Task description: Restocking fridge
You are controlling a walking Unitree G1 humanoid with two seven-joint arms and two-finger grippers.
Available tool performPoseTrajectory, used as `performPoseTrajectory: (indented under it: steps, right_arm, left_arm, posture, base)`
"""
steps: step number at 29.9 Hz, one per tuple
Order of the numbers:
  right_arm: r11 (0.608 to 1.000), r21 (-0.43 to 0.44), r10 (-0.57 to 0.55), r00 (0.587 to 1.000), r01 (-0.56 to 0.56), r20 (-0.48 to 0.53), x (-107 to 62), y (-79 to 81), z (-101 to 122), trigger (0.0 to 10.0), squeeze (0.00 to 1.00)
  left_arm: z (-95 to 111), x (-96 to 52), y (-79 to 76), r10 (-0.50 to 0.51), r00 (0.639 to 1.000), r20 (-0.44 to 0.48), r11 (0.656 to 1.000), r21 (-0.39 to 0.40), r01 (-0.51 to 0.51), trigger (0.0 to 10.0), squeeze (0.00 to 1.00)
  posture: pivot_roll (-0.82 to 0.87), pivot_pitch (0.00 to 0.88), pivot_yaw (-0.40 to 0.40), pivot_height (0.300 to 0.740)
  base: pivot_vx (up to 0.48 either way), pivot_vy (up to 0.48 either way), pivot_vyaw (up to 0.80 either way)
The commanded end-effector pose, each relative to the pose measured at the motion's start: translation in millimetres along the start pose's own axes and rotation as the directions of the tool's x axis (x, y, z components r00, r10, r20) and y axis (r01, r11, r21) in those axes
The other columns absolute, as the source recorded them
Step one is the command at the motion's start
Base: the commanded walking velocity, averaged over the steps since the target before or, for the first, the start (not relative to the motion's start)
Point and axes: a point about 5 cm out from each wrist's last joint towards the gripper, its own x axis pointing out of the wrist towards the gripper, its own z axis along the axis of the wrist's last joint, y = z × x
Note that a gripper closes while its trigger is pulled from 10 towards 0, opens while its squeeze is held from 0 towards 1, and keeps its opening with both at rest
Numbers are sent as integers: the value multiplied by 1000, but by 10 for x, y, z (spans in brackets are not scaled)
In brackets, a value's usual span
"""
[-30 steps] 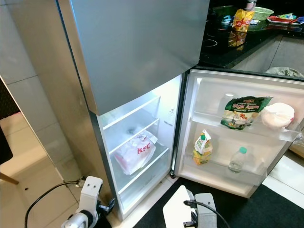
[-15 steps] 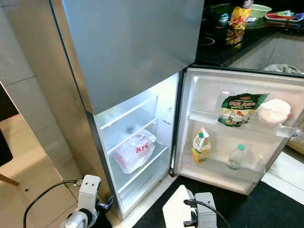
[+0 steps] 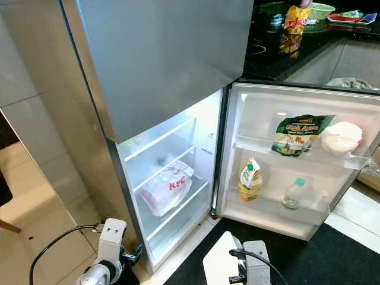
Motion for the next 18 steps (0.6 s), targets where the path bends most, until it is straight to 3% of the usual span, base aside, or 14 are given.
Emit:
performPoseTrajectory:
  steps: [1, 18]
  right_arm:
    - [1000, 14, 0, 1000, 0, 14, 9, 6, 35, 10000, 0]
    - [1000, 11, 5, 1000, -5, 10, 6, 14, 21, 10000, 0]
  left_arm:
    - [-29, -19, 16, 13, 1000, -2, 1000, 1, -13, 10000, 0]
    - [-43, -37, 53, 34, 999, 6, 999, -24, -34, 10000, 0]
  posture:
    - [-68, 36, 28, 740]
    - [-70, 41, 26, 740]
  base:
    - [0, 0, 0]
    - [0, 0, 0]
